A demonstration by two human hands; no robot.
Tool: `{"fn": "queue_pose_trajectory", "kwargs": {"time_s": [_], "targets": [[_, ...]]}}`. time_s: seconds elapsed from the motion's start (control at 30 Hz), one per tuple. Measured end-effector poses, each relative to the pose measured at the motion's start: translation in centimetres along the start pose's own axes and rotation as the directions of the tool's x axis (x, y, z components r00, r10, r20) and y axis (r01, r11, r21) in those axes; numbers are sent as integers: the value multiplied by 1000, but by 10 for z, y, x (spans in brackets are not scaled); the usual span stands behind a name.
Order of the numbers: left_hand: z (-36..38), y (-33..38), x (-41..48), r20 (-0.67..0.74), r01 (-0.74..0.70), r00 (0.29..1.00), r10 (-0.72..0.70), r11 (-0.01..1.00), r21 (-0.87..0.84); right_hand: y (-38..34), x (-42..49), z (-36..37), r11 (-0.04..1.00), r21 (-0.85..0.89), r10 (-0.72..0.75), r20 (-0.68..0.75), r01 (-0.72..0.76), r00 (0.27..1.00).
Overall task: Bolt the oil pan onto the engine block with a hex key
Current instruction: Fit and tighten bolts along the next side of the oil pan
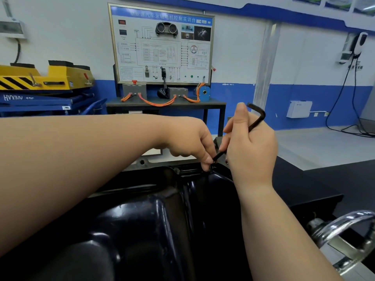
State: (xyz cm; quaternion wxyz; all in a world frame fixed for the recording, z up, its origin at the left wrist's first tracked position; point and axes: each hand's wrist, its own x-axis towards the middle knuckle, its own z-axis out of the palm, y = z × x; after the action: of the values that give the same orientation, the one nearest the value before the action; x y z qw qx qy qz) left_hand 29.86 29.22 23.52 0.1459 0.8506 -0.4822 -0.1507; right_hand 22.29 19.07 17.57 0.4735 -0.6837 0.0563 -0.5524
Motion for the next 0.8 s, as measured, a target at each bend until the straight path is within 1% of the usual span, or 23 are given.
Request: {"fn": "queue_pose_trajectory", "kwargs": {"time_s": [0.1,0.17,0.27,0.4,0.5,0.67,0.8], "targets": [[-4,3,-3,-24,10,1000,-12,998,-65,-2,-2,-1,1000,-4,-17,14,17,1000],[-7,5,-6,-60,9,998,-13,998,-70,-3,-2,-1,1000,-14,-26,15,27,1000],[-9,10,-8,-108,-26,994,27,1000,6,-4,-4,-1,998,-33,-43,15,44,999],[-1,18,-3,-225,-94,967,121,988,126,-7,-5,-1,999,-26,-44,28,44,999],[1,19,0,-251,-101,958,137,983,152,-8,-5,-3,1000,4,-20,33,20,999],[-2,17,-2,-246,-106,958,151,977,184,-17,-6,-10,999,-30,31,167,-26,986],[-2,14,-2,-245,-122,957,155,982,146,-22,-6,-22,996,65,48,238,-65,970]]}}
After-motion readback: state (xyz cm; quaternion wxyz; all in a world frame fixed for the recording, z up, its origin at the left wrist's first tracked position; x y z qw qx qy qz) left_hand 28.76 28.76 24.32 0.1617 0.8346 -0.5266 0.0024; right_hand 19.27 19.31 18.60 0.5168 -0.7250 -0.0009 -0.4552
